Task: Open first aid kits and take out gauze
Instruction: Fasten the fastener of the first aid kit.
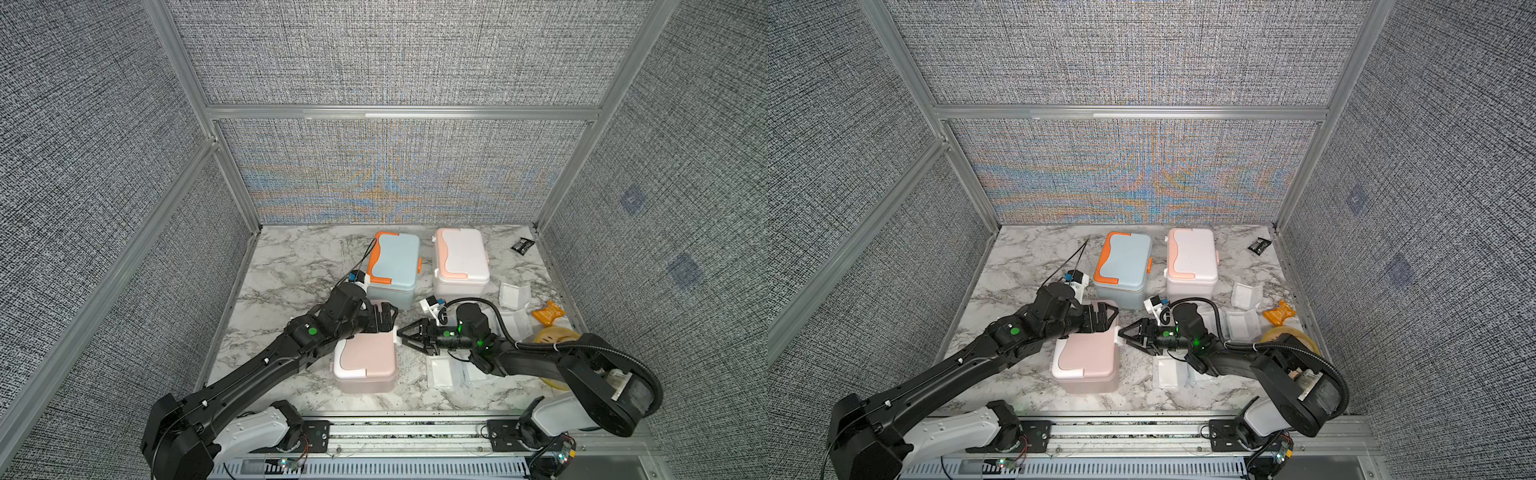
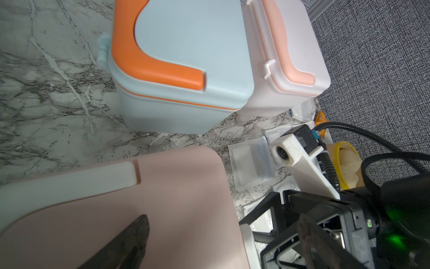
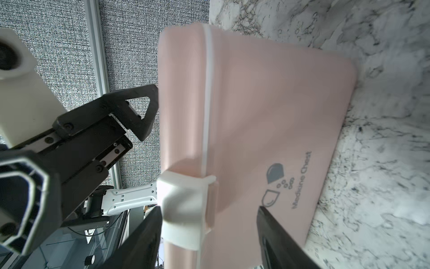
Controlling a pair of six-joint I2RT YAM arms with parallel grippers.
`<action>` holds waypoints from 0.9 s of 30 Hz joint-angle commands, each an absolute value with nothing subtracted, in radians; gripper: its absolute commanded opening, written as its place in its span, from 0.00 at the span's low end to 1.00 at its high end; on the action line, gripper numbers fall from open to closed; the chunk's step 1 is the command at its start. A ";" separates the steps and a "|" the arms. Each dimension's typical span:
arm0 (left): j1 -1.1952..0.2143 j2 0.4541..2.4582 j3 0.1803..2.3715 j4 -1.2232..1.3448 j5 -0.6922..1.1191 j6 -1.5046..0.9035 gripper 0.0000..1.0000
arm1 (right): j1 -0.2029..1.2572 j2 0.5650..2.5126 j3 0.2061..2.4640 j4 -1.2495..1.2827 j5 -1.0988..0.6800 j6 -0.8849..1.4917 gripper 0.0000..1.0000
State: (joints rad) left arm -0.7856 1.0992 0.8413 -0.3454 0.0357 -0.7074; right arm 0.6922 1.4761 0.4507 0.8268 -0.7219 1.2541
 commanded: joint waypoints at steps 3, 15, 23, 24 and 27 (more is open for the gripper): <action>-0.787 1.100 0.831 -0.427 0.038 -0.709 0.99 | 0.693 1.509 0.453 0.860 -0.730 1.252 0.64; -0.785 1.100 0.826 -0.422 0.039 -0.708 1.00 | 0.707 1.500 0.483 0.806 -0.753 1.214 0.78; -0.787 1.102 0.826 -0.422 0.040 -0.712 0.99 | 0.722 1.519 0.487 0.797 -0.752 1.205 0.79; -0.785 1.100 0.827 -0.423 0.040 -0.711 0.99 | 0.721 1.522 0.484 0.802 -0.750 1.206 0.78; -0.786 1.098 0.824 -0.425 0.039 -0.711 0.99 | 0.720 1.531 0.473 0.820 -0.749 1.214 0.77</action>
